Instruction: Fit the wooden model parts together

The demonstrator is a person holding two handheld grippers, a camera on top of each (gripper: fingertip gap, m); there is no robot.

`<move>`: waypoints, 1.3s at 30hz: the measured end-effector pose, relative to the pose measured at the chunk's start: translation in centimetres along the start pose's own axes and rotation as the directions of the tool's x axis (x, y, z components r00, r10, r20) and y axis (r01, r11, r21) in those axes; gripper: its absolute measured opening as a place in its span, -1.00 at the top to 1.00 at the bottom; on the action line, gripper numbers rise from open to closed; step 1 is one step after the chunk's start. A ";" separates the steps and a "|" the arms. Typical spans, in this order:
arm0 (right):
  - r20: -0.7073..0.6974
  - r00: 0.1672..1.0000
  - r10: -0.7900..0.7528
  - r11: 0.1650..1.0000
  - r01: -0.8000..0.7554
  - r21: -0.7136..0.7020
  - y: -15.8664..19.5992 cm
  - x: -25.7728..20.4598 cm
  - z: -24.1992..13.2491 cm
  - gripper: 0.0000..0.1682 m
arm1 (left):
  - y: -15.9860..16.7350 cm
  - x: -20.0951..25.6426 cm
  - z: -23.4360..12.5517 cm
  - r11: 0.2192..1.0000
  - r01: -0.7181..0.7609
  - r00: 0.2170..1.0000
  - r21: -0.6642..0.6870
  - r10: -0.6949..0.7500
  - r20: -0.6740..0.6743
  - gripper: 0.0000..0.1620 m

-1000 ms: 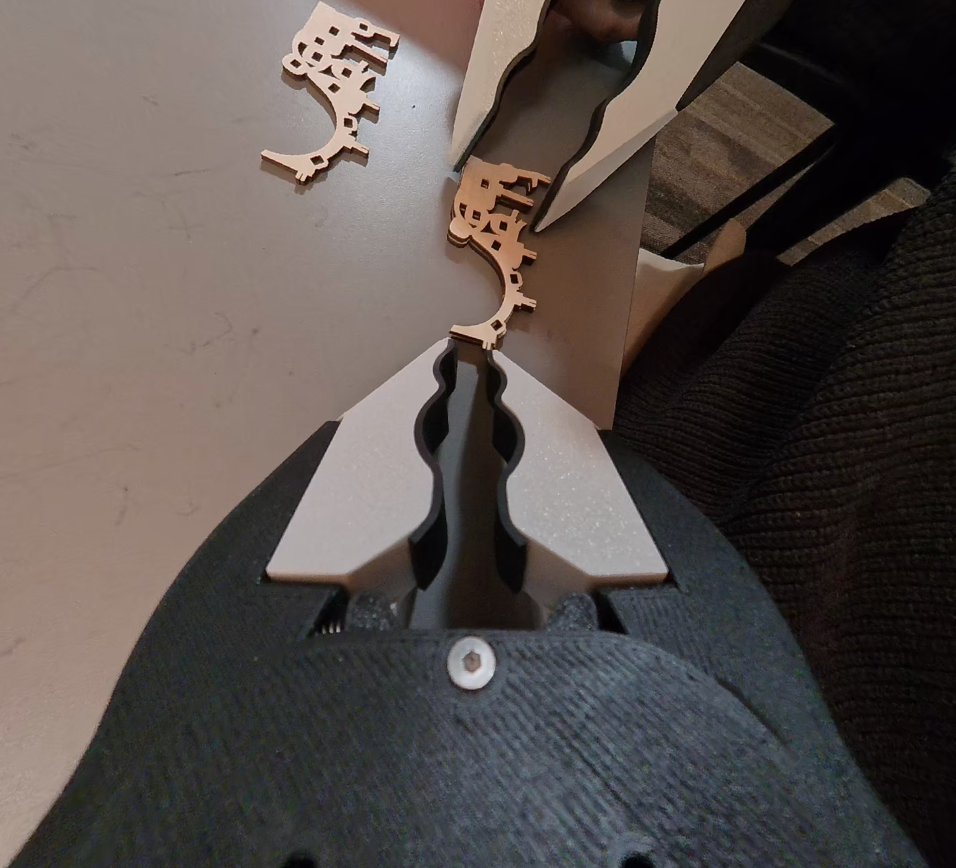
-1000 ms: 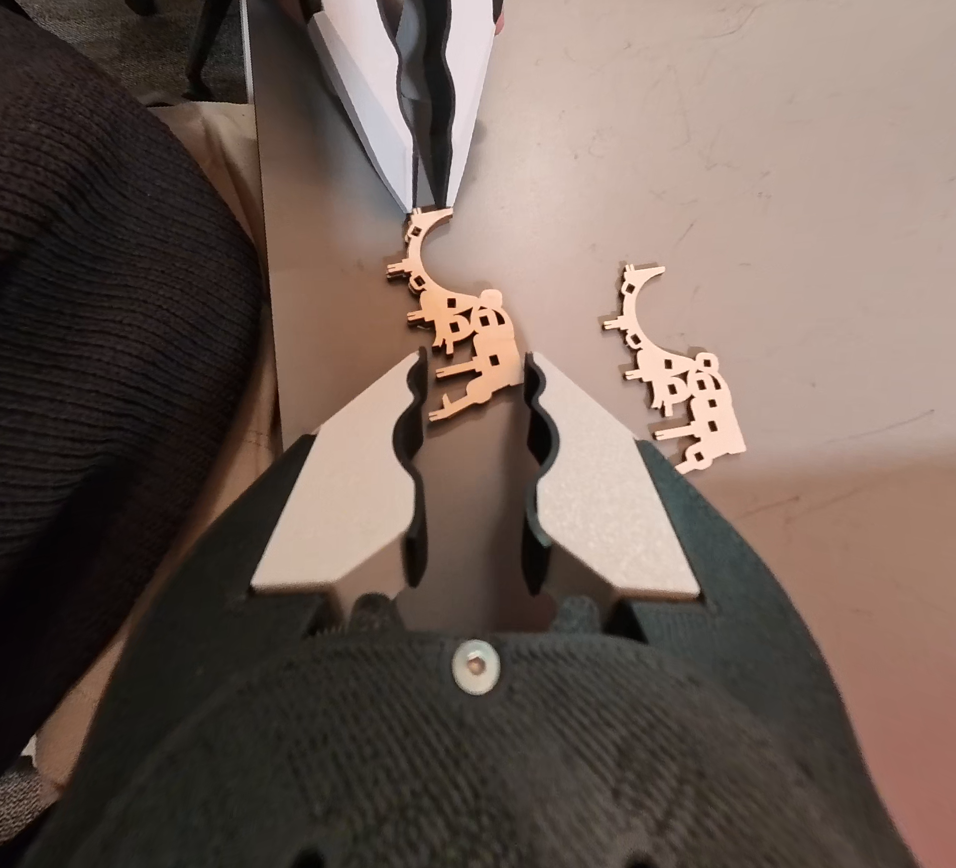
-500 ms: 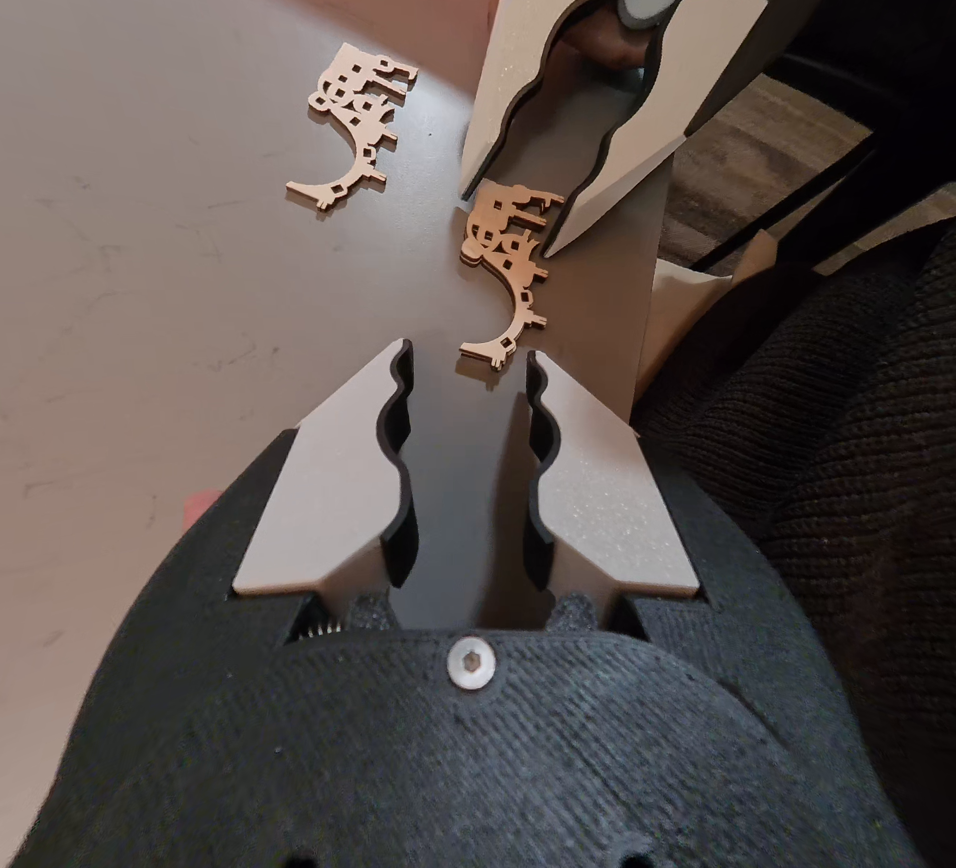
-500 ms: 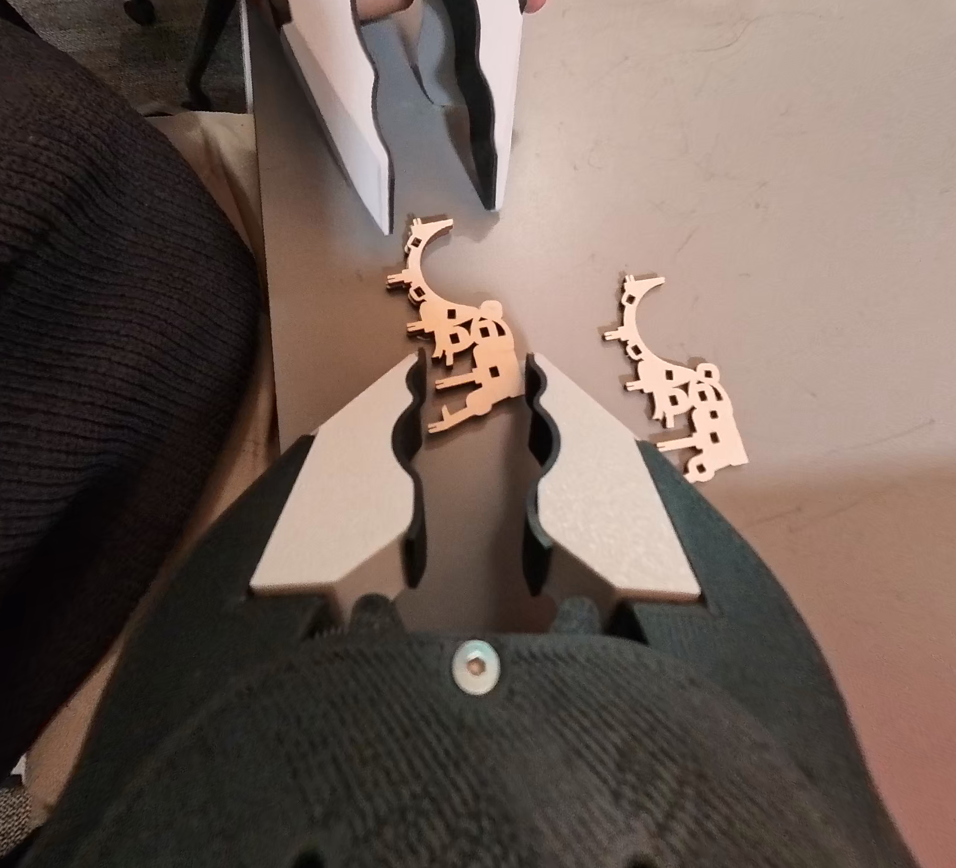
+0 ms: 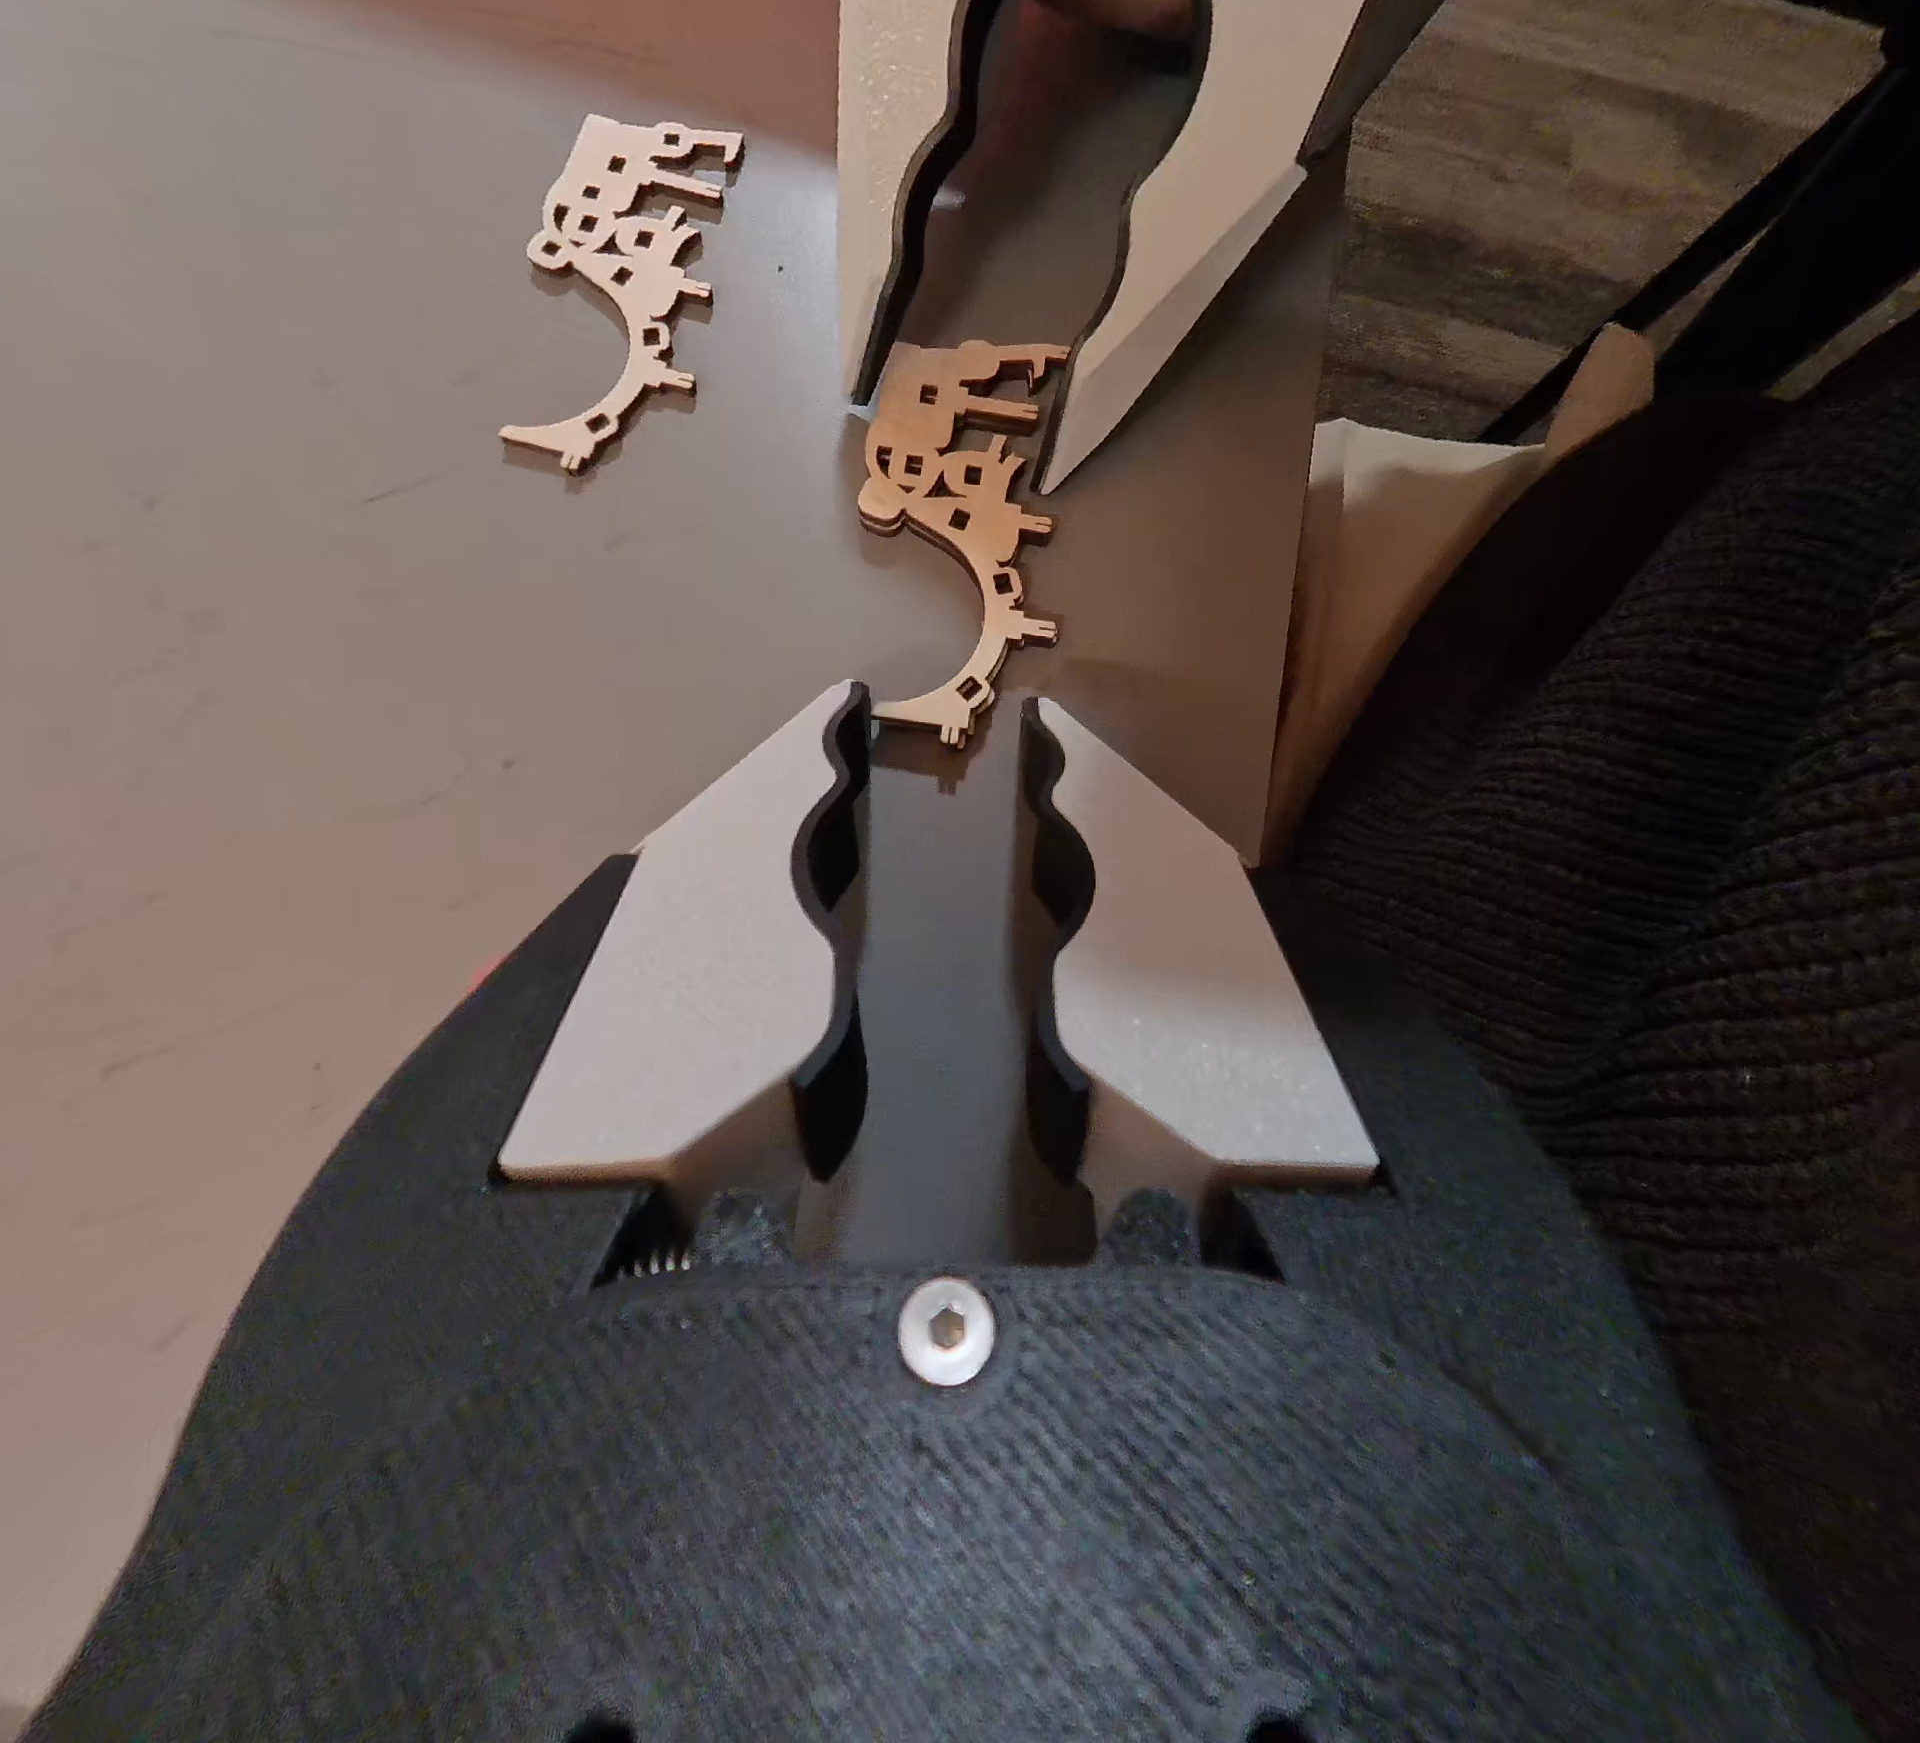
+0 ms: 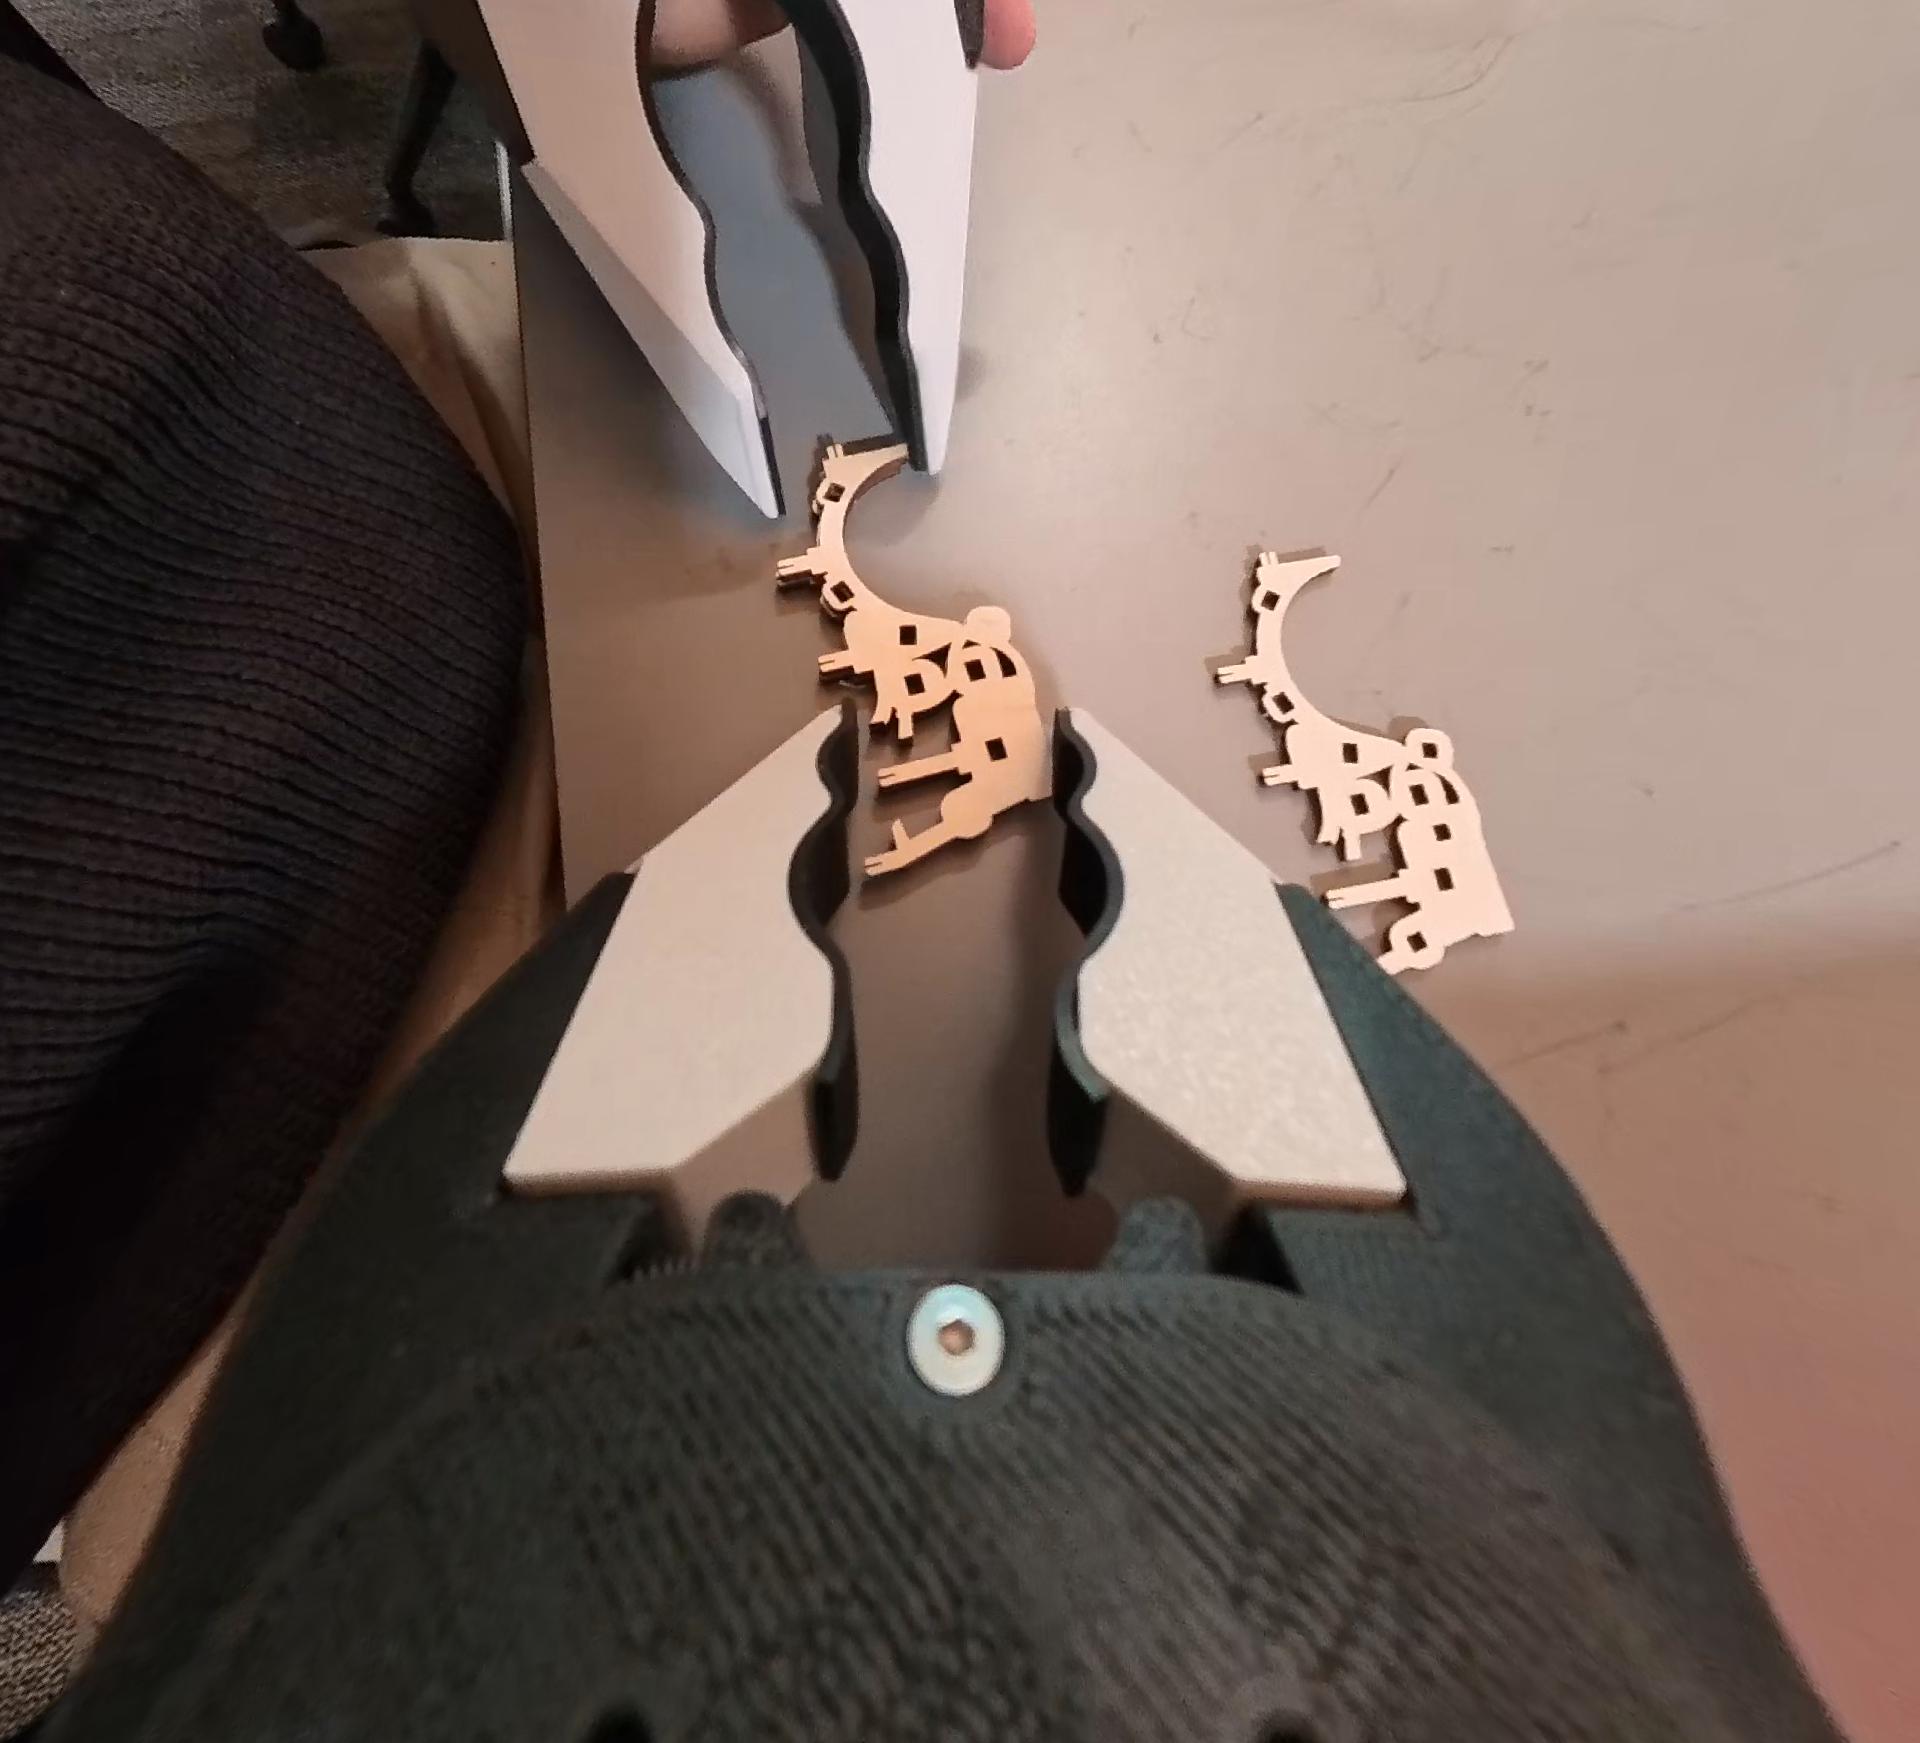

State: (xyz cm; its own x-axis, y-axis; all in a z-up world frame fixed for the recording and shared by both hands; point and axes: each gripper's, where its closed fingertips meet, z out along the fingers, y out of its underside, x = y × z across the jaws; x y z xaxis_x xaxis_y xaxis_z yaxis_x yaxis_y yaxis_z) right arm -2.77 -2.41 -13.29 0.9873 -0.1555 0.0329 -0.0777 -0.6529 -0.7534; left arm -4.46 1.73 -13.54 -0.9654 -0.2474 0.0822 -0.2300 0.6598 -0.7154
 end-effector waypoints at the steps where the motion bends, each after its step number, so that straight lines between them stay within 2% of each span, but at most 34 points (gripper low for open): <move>1: 0.000 1.000 0.000 1.000 0.000 0.000 0.0 0.0 0.0 0.57 | 0.0 0.0 0.0 1.000 -0.005 1.000 0.001 0.005 0.004 0.65; 22: 0.002 1.000 0.002 1.000 -0.002 0.000 0.0 0.0 0.0 0.57 | -0.1 -0.2 -0.2 0.998 -0.064 0.997 0.010 0.063 0.036 0.78; 39: 0.001 1.000 0.002 1.000 -0.002 0.000 0.1 0.0 0.0 0.57 | -0.1 -0.3 -0.2 0.998 -0.061 0.997 0.011 0.061 0.038 0.77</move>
State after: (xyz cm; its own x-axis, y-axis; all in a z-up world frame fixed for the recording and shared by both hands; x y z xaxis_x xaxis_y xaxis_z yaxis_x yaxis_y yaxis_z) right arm -2.80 -2.47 -13.32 0.9873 -0.1559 0.0305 -0.0797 -0.6523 -0.7538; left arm -4.15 1.87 -13.39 -0.9722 -0.2337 0.0118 -0.1690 0.6663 -0.7263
